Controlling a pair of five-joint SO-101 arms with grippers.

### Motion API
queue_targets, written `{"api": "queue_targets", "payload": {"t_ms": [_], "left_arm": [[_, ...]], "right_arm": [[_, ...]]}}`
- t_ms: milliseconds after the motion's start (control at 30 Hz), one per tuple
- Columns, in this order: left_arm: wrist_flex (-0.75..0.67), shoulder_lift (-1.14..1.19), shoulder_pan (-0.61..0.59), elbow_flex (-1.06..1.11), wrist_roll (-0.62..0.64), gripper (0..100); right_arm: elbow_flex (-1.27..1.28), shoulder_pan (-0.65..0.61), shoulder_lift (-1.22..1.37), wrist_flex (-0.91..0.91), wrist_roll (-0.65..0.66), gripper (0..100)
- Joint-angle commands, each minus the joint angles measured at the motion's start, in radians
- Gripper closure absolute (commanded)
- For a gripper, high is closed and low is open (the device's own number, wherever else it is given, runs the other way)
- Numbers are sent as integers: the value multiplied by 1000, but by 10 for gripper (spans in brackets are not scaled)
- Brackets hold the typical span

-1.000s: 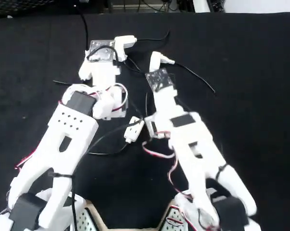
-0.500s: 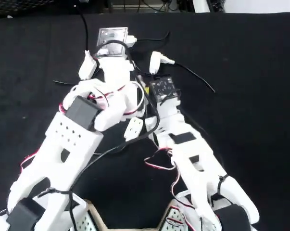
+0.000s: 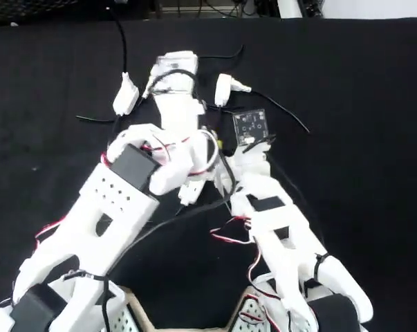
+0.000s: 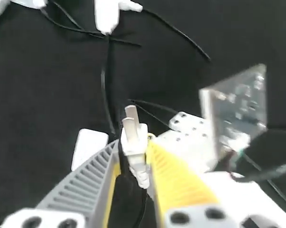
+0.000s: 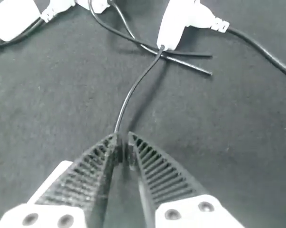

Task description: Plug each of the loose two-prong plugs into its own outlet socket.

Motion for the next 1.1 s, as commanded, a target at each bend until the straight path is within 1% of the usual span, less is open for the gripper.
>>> {"api": "queue_targets", "payload": {"t_ms": [0, 100, 233, 300, 400, 567, 700, 800, 933, 1000, 1067], "left_arm": [[-21, -31, 16, -5, 15, 972], [-15, -31, 13, -2, 15, 972], [-28, -31, -39, 45, 15, 971], [-72, -29, -61, 82, 15, 971], [-115, -40, -56, 117, 17, 971], [-110, -40, -28, 122, 17, 971], [-48, -40, -4, 85, 17, 971], [-8, -40, 36, 45, 17, 971], [12, -40, 47, 19, 17, 971], [12, -41, 44, 13, 15, 971], [14, -77, 41, 5, 14, 971]], "right_arm": [[-1, 18, -35, -29, -84, 986], [-2, 18, -35, -29, -112, 986], [7, 11, -79, -23, -117, 986], [28, 9, -137, -12, -117, 986], [71, -3, -243, -2, -118, 986], [150, -21, -378, 2, -120, 986], [145, -23, -410, 87, -117, 986], [116, -25, -404, 158, -118, 986], [102, -26, -412, 206, -110, 986], [74, -43, -412, 265, -77, 986], [41, -94, -409, 338, -17, 986]]}}
